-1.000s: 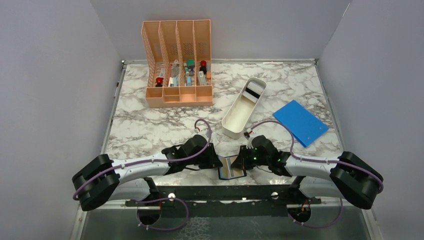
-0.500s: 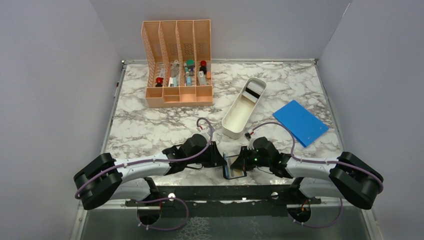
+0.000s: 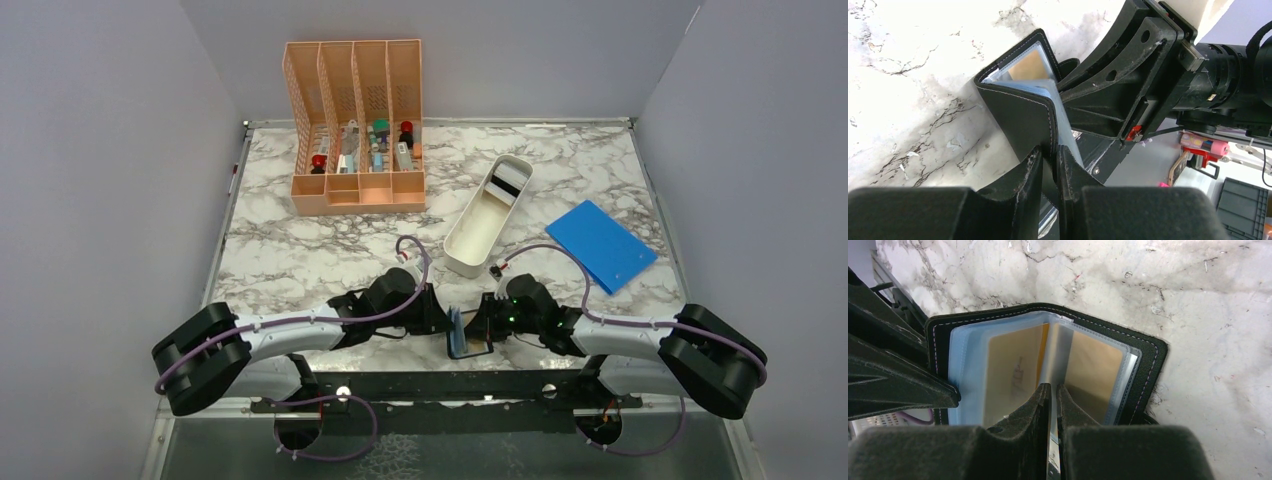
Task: Put the credit cards into the card holder
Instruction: Turn over the card slot in the card holder.
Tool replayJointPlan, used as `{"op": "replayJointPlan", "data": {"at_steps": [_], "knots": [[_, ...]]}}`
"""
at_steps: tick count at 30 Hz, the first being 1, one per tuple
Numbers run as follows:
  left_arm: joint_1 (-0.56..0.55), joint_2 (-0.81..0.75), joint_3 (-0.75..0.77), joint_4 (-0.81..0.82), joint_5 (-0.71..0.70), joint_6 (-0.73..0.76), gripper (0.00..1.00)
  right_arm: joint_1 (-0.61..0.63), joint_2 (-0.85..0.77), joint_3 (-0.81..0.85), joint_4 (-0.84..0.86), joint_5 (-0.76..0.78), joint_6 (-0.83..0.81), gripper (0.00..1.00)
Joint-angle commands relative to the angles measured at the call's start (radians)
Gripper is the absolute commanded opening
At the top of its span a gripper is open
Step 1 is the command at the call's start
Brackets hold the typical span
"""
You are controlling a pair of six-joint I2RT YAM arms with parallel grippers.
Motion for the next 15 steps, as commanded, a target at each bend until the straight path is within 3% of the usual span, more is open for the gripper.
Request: {"op": "replayJointPlan", "data": {"at_steps": [1,6,15], "knots": [[0.004,0.017,-0.005,0.010,-0.020,0.021,0.17,0.009,-0.009,-0.024,-0.005,0.022,0.002,0.14],[0.002,0.034,0.011,-0.045,-0.052,0.032,0.18,0.010,-0.025,-0.021,-0.025,0.030,0.004,0.15],[0.002,0.023,0.036,-0.124,-0.093,0.046,0.18,0.008,-0.171,0.029,-0.235,0.145,-0.018,0.19]]}}
